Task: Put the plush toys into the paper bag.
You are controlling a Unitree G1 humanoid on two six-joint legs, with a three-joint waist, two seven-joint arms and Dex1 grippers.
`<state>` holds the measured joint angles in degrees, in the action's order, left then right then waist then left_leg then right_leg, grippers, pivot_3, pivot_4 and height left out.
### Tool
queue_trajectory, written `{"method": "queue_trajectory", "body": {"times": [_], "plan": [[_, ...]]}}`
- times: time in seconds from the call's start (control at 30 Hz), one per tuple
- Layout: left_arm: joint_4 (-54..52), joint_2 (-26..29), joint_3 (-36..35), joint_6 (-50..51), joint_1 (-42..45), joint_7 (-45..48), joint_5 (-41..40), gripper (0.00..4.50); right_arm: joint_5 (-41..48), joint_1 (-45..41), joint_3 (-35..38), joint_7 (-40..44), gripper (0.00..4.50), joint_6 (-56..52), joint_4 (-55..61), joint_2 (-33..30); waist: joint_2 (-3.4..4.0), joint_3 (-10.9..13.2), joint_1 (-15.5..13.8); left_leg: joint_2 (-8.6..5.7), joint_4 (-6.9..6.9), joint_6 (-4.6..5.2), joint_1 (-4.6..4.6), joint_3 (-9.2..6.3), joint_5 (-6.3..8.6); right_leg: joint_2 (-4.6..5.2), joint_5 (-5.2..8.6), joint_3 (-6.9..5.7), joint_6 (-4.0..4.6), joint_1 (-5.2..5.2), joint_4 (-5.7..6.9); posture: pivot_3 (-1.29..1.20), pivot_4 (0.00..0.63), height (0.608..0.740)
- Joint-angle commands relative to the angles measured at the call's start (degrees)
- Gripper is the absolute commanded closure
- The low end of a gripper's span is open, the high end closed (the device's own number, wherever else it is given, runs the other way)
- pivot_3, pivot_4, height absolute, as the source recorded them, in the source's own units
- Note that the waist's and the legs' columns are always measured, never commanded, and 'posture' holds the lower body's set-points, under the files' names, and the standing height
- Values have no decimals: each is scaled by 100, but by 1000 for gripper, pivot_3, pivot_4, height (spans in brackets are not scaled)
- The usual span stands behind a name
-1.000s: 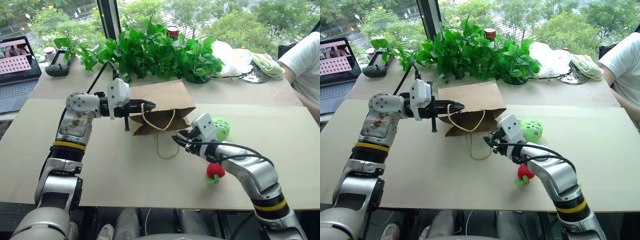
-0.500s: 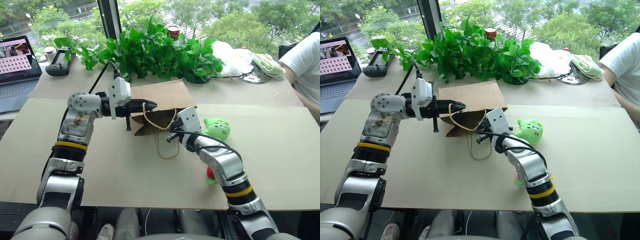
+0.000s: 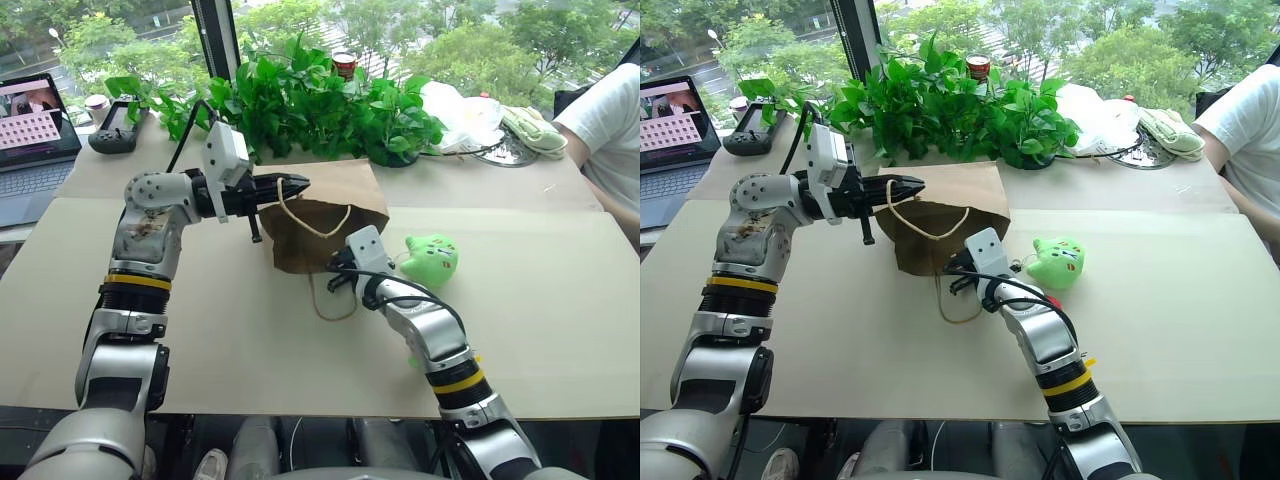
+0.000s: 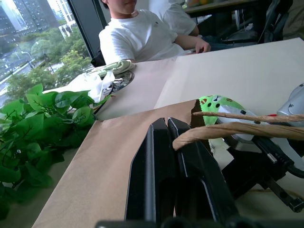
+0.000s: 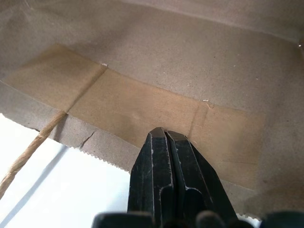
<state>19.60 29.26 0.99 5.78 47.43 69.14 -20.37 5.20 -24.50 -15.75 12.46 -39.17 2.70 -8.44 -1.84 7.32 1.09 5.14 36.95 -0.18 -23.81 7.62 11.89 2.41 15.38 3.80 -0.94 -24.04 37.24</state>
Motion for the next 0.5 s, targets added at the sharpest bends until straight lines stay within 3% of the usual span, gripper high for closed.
{"method": "queue_trajectory", "body": {"times": [0.03, 0.3, 0.5], "plan": [[-282, -10, -182, 116, 239, -124, -162, 4500, -68, 54, -79, 107, 4479, -205, -98, 25, 0, 0, -1, 0, 0, 0, 0, 0, 0, 0, 0, 0, 0, 0, 0, 0, 150, 740], [-371, 13, -116, 94, 120, -134, -86, 4500, -206, 19, 48, 126, 4479, -195, 190, -33, 0, -1, 2, 0, 0, 0, 1, 0, 0, 0, 0, 0, 0, 0, 0, 0, 150, 740], [-490, -22, -121, 145, 29, -192, -103, 4500, 949, 366, 1154, 727, 4479, -1316, 2428, -414, 0, -1, -42, -1, -2, -1, -12, -1, 0, 2, 0, 0, 0, -7, -3, 0, 150, 740]]}}
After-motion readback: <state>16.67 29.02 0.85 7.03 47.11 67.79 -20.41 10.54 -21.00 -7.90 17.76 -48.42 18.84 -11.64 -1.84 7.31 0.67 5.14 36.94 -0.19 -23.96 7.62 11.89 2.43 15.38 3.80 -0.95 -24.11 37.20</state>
